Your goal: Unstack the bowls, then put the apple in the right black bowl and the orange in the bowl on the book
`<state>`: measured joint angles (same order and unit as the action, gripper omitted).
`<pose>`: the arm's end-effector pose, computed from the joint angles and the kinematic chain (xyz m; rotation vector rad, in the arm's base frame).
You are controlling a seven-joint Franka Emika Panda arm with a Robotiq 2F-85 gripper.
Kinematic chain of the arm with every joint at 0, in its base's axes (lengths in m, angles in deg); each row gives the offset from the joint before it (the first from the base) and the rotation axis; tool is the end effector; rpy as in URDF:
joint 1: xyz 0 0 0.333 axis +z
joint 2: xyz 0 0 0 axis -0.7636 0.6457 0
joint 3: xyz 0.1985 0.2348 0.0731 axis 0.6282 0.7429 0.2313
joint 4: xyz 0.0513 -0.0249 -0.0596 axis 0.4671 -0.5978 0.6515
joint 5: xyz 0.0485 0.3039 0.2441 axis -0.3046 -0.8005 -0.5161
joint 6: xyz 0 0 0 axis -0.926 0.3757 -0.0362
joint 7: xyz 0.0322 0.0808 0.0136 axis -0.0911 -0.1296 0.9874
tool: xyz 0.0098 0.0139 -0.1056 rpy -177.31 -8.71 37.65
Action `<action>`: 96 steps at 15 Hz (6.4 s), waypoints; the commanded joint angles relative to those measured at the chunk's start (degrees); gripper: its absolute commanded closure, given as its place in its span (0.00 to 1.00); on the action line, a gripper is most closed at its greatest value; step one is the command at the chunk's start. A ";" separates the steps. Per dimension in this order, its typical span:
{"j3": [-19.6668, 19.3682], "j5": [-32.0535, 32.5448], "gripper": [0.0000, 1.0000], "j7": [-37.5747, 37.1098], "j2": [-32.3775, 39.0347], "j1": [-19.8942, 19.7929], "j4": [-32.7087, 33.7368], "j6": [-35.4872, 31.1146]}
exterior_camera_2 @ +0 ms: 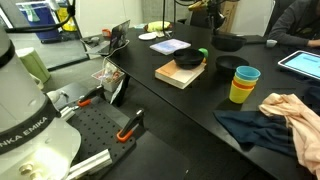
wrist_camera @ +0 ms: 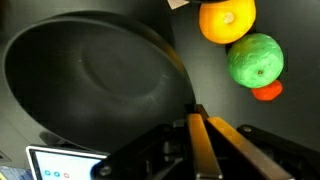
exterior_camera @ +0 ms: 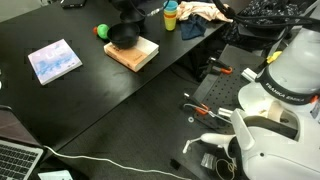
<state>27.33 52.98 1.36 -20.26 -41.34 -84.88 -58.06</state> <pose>0.7960 -0.0153 0.2685 2.8077 -0.6105 0.3607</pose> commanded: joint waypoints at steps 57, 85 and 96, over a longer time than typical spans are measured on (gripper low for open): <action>-4.52 -0.44 0.36 -15.84 -20.37 3.92 -56.79 -40.22; 9.62 1.78 0.00 8.36 -5.92 -1.20 -19.85 -23.46; 12.79 0.07 0.00 24.56 13.85 -5.12 4.26 -20.69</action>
<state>39.09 54.27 22.08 -12.84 -45.25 -90.45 -80.61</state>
